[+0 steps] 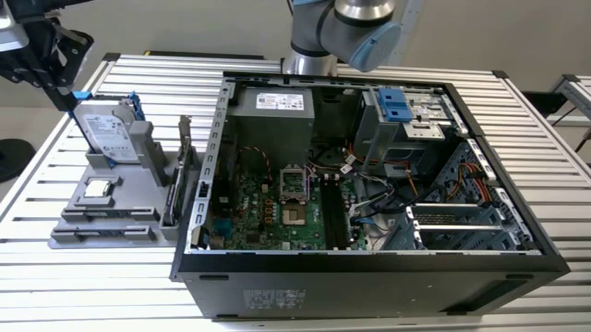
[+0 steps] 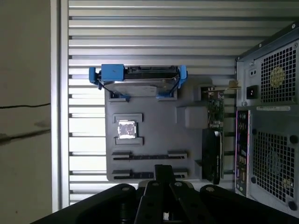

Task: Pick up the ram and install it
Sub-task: 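Reach for the ram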

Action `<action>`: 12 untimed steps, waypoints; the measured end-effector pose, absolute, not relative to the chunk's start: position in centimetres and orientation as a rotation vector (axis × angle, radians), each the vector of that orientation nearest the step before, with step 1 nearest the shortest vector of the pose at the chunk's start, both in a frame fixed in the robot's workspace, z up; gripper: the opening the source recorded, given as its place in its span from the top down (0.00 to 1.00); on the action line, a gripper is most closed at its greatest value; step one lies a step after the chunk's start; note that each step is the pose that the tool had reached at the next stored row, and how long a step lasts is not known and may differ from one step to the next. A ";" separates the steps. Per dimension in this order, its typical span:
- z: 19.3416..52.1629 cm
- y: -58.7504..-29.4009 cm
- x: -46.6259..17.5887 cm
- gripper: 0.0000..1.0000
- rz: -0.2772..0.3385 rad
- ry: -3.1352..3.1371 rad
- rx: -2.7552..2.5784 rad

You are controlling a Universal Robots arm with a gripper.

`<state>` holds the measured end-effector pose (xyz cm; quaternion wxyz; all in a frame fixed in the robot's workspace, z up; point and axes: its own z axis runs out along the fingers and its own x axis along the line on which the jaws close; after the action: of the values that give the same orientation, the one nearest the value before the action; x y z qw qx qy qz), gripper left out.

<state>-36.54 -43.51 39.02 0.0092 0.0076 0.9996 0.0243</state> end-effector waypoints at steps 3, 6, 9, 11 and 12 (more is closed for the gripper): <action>39.0 -43.7 -36.5 1.00 0.076 3.122 0.015; 39.0 -43.9 -36.5 1.00 0.076 3.123 0.006; 39.0 -44.0 -36.5 1.00 0.076 3.123 -0.005; 39.0 -44.2 -36.5 1.00 0.076 3.123 -0.012; 39.0 -44.3 -36.5 1.00 0.076 3.123 -0.016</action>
<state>-36.51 -44.28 39.02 0.0089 -0.0050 0.9997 0.0244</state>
